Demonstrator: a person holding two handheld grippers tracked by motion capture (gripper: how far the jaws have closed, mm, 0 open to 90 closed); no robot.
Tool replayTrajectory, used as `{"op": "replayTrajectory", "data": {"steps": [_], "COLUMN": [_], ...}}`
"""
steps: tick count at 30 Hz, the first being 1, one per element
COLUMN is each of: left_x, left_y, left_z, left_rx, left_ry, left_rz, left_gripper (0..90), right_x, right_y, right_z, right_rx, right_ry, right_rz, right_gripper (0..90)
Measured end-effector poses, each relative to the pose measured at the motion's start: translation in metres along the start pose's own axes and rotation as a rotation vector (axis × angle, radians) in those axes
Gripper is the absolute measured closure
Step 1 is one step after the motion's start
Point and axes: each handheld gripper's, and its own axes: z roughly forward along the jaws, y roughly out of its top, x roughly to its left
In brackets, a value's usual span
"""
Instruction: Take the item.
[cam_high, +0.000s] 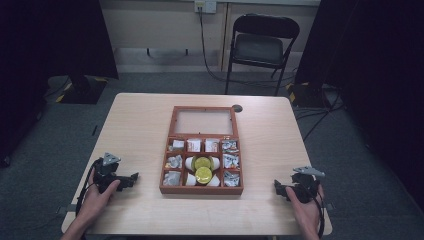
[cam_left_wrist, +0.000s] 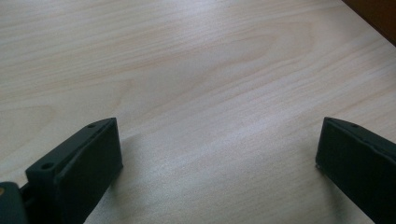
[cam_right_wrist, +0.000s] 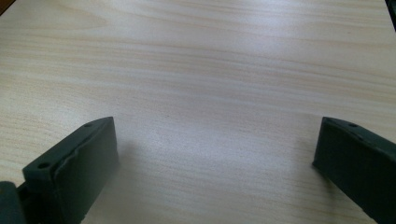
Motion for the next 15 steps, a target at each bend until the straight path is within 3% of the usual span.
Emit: {"op": "replayTrajectory", "data": {"steps": [8, 10, 11, 15], "left_x": [-0.0002, -0.0002, -0.0003, 0.0001], "left_y": [0.0002, 0.0003, 0.0003, 0.0009], "left_z": [0.0004, 0.0005, 0.0006, 0.0006], "left_rx": [-0.002, -0.002, -0.002, 0.002], "left_ry": [-0.001, -0.001, -0.002, -0.007], "left_rz": [-0.003, -0.003, -0.004, 0.003], "left_gripper": [0.0, 0.0, 0.0, 0.0], "right_x": [-0.0001, 0.0003, 0.0003, -0.0004], "right_y": [0.0001, 0.0003, 0.0009, 0.0019], "right_z": [-0.0003, -0.0007, -0.0018, -0.0021], "right_rx": [-0.003, -0.013, -0.03, -0.028], "right_ry": [0.008, 0.01, 0.007, 0.01], "right_rz": [0.004, 0.002, 0.005, 0.006], "right_gripper": [0.0, 5.1, 14.8, 14.0]}}
